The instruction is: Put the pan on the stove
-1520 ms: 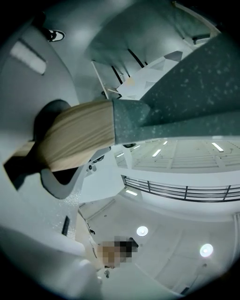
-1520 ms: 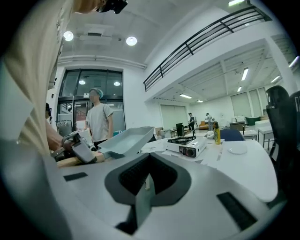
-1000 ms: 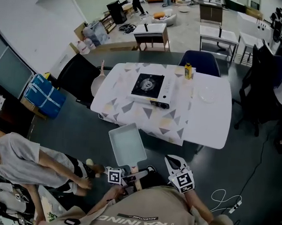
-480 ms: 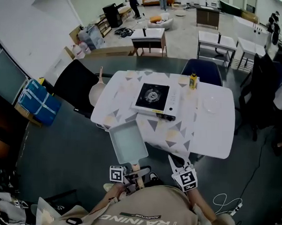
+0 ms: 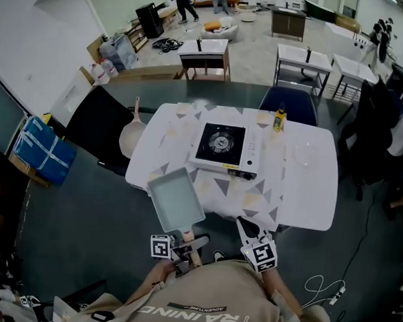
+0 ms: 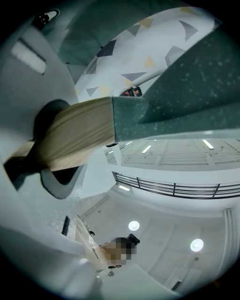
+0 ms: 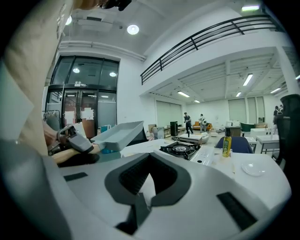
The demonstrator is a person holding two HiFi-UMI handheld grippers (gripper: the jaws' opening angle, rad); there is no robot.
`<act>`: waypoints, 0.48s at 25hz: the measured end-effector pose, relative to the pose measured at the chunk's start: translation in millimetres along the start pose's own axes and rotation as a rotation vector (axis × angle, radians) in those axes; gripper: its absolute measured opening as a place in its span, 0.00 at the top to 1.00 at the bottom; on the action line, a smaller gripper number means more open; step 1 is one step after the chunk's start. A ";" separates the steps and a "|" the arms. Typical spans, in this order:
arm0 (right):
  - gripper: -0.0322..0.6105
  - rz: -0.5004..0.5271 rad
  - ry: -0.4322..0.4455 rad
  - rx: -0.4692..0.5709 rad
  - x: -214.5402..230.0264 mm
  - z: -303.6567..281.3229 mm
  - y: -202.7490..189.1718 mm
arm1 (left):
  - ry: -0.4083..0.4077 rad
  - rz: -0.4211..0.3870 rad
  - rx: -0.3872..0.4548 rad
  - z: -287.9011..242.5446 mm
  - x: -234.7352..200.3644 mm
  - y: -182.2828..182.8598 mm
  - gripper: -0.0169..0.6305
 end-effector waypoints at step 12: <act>0.95 -0.042 -0.008 -0.042 34.4 -51.9 9.6 | 0.011 0.078 -0.022 -3.2 -32.3 32.0 0.84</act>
Point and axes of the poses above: the fingertips, and each gripper's own axes: z backward along the fingers, x to its right, y out of its top, the point moved 6 cm from there along z, backward along the fingers, and after that the axes turned 2 degrees about -x, right-handed, at the moved point
